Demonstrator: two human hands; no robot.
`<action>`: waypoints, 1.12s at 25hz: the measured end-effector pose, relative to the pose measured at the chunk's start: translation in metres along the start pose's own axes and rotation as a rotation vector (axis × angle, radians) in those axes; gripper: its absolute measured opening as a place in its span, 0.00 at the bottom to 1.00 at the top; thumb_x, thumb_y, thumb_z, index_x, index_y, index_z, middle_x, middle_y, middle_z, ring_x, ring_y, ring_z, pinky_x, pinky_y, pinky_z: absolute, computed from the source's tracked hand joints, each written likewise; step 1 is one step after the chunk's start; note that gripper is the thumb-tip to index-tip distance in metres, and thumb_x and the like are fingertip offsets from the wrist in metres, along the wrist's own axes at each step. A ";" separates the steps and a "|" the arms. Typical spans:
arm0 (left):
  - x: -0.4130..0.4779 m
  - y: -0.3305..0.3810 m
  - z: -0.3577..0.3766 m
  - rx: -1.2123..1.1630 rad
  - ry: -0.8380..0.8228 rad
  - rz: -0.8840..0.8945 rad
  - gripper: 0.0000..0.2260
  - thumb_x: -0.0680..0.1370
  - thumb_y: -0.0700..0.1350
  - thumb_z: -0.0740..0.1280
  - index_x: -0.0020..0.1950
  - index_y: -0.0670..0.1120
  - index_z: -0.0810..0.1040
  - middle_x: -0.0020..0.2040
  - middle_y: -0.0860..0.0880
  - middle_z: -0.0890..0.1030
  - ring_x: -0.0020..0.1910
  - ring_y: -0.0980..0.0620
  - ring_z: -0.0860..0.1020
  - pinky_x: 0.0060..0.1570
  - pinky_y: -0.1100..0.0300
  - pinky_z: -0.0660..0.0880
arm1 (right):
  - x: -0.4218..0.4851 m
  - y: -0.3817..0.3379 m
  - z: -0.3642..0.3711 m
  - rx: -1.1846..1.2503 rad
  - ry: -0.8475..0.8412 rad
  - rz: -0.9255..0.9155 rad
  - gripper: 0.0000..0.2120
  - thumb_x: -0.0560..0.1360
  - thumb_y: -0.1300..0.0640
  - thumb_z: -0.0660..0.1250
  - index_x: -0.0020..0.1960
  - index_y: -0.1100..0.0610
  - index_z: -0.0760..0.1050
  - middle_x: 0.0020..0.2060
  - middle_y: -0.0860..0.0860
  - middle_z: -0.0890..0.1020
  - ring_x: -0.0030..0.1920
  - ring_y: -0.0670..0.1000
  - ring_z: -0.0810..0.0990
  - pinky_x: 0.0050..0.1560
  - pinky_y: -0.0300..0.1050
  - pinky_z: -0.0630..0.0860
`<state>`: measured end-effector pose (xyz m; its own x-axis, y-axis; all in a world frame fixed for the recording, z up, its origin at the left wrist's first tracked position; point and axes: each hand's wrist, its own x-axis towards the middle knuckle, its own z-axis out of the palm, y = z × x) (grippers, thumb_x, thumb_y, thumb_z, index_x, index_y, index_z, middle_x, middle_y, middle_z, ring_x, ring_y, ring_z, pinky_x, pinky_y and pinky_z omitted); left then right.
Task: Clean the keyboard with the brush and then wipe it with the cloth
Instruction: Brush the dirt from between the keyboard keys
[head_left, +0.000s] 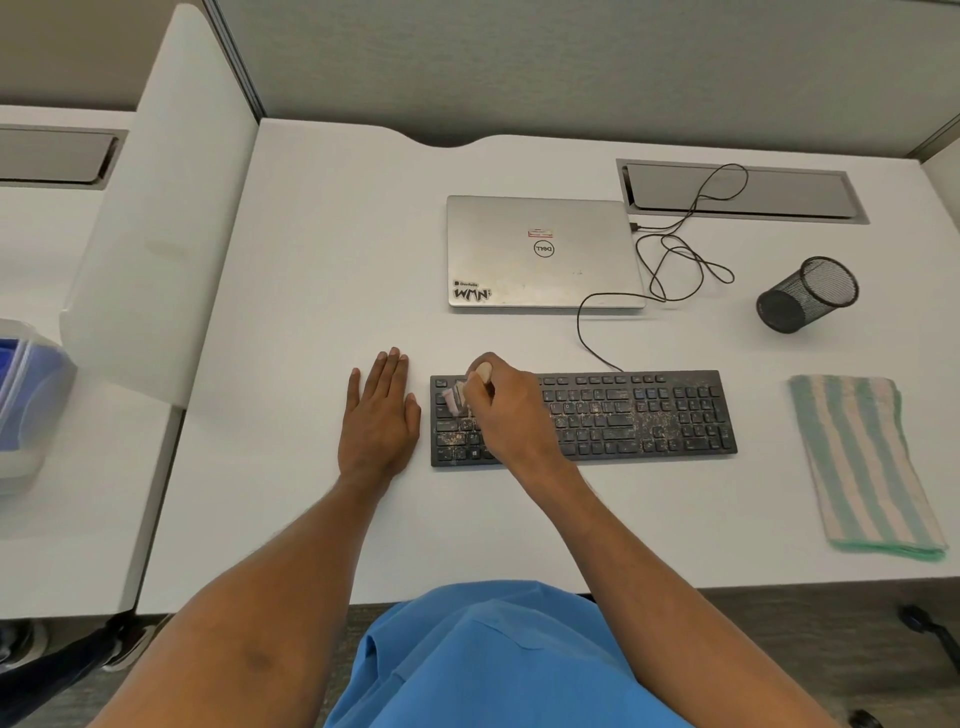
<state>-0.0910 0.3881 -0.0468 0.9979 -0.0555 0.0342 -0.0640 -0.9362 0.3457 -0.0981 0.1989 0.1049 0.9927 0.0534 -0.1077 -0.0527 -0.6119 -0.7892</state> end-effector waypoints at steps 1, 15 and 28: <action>0.000 0.000 0.000 -0.003 0.002 0.000 0.28 0.85 0.50 0.49 0.86 0.44 0.59 0.86 0.48 0.59 0.85 0.52 0.53 0.84 0.47 0.45 | -0.001 0.000 0.001 0.015 0.018 -0.005 0.10 0.82 0.57 0.60 0.45 0.59 0.75 0.28 0.43 0.73 0.27 0.42 0.70 0.29 0.34 0.62; 0.001 -0.001 0.002 -0.008 0.009 0.002 0.28 0.85 0.50 0.50 0.85 0.44 0.60 0.85 0.48 0.60 0.85 0.52 0.54 0.84 0.48 0.44 | 0.003 0.004 0.007 -0.016 0.006 -0.012 0.10 0.81 0.57 0.61 0.42 0.59 0.74 0.28 0.48 0.76 0.26 0.45 0.67 0.28 0.40 0.64; 0.001 -0.001 0.002 -0.007 0.012 0.004 0.28 0.85 0.50 0.49 0.85 0.43 0.60 0.85 0.47 0.60 0.85 0.52 0.55 0.84 0.47 0.45 | 0.004 0.003 0.007 -0.088 -0.005 -0.039 0.11 0.82 0.56 0.60 0.43 0.59 0.74 0.31 0.54 0.78 0.31 0.55 0.74 0.33 0.52 0.70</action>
<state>-0.0903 0.3884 -0.0486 0.9974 -0.0549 0.0470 -0.0679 -0.9333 0.3525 -0.0947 0.2031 0.0977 0.9933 0.0821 -0.0814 -0.0045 -0.6762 -0.7367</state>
